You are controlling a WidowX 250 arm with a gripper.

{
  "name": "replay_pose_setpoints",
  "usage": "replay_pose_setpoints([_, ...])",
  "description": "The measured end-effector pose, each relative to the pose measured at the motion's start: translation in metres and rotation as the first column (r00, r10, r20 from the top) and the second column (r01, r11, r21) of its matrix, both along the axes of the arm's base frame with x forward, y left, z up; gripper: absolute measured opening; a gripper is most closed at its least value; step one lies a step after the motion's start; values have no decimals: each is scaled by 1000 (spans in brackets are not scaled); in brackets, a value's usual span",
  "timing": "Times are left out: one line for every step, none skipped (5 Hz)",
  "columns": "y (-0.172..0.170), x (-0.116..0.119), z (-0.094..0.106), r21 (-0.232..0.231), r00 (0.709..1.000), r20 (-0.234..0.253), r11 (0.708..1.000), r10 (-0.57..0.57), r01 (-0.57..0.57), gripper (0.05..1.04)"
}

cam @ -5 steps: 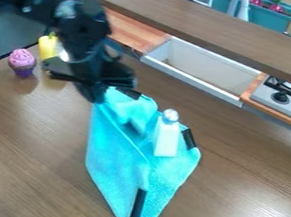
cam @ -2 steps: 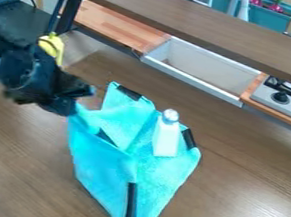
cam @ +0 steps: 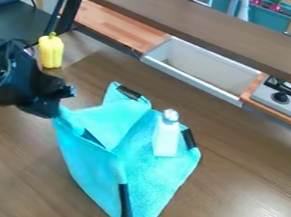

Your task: Unfold the cloth from top right to bottom left

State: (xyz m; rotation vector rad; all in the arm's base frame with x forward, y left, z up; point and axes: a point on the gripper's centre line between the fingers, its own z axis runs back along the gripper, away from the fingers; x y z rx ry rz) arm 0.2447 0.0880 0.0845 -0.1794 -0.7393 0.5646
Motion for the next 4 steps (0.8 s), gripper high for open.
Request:
replay_pose_setpoints([6, -12, 4, 6, 1000, -2, 1000, -11, 11, 49])
replay_pose_setpoints([18, -22, 4, -15, 1000, 0, 1000, 6, -6, 49])
replay_pose_setpoints([30, -32, -10, -56, 998, -48, 998, 32, -35, 49])
replay_pose_setpoints([40, -37, -16, -68, 995, -81, 995, 63, -69, 68])
